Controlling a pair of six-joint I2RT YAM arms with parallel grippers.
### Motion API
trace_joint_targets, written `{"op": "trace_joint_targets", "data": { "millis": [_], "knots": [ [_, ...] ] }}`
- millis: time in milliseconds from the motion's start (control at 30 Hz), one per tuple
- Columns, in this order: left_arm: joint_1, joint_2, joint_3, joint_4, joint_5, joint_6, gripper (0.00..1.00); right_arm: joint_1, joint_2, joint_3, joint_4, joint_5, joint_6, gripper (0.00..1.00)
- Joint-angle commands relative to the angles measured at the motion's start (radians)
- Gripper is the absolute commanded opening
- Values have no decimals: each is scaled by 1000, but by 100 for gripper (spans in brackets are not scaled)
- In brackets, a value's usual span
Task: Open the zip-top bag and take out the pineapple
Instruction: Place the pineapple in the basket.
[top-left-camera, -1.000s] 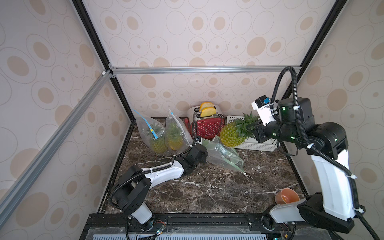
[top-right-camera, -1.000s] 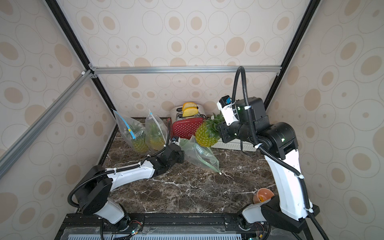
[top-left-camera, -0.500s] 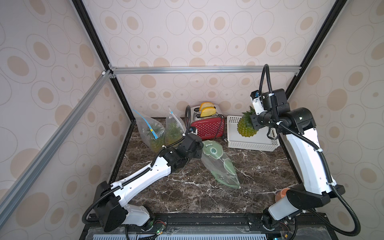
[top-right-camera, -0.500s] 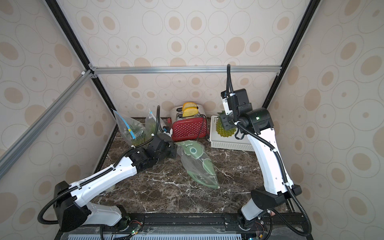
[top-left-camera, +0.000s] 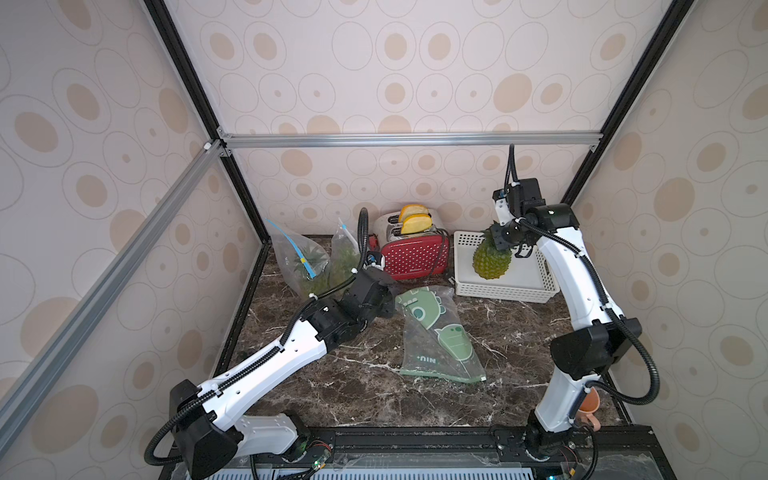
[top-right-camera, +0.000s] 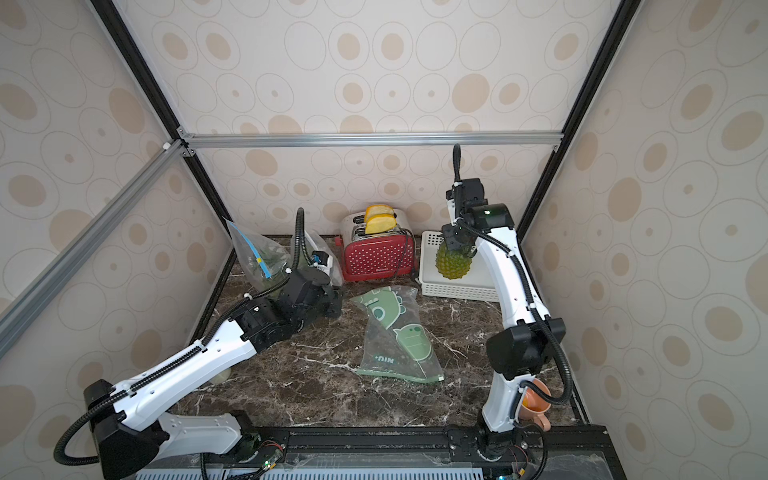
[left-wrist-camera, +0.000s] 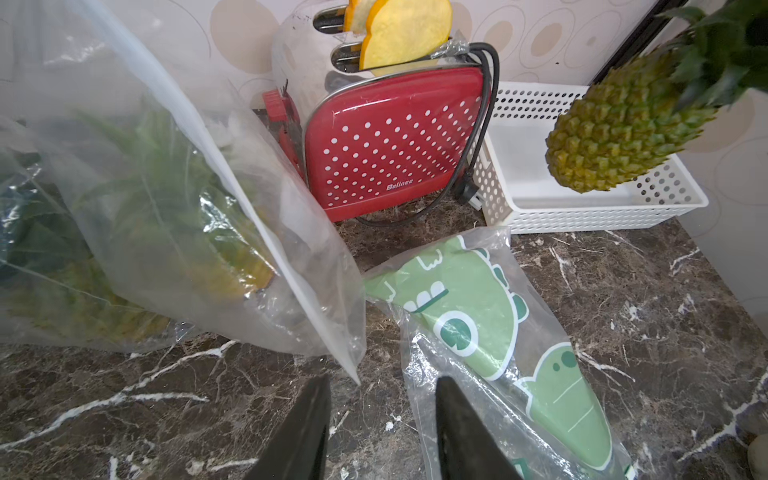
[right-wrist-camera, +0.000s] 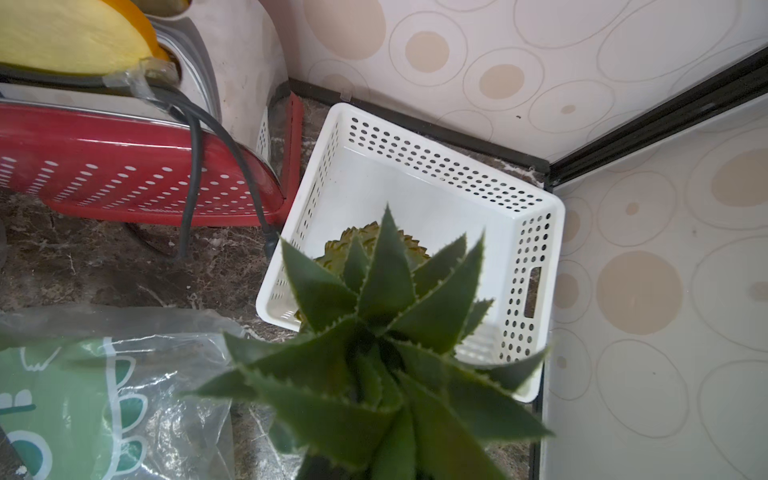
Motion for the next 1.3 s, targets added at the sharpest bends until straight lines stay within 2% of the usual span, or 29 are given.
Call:
{"op": "trace_joint_targets", "data": {
  "millis": [0,200,333,500,933,1100,1267],
  "knots": [
    [-3,-38,-12,-14,-35,-2,44,-20,36,95,86,-53,20,0],
    [-3,-43,-26,-15,-52,-15,44,-25,157,189,54,-84,34,0],
    [-3,-35,-23,-14,-59,-11,44,-25,185,187,50,-99,42,0],
    [-3,-31,-26,-9,-68,-8,45,-25,188,149,63,-108,55,0],
    [-3,-47,-47,-6,-90,-12,47,-22,126,-75,139,-127,66,0],
    [-3,-58,-56,-7,-101,-16,49,-11,74,-166,194,-154,69,22],
    [-3,-60,-56,-2,-104,-15,50,-5,39,-173,205,-156,71,42]
  ]
}}
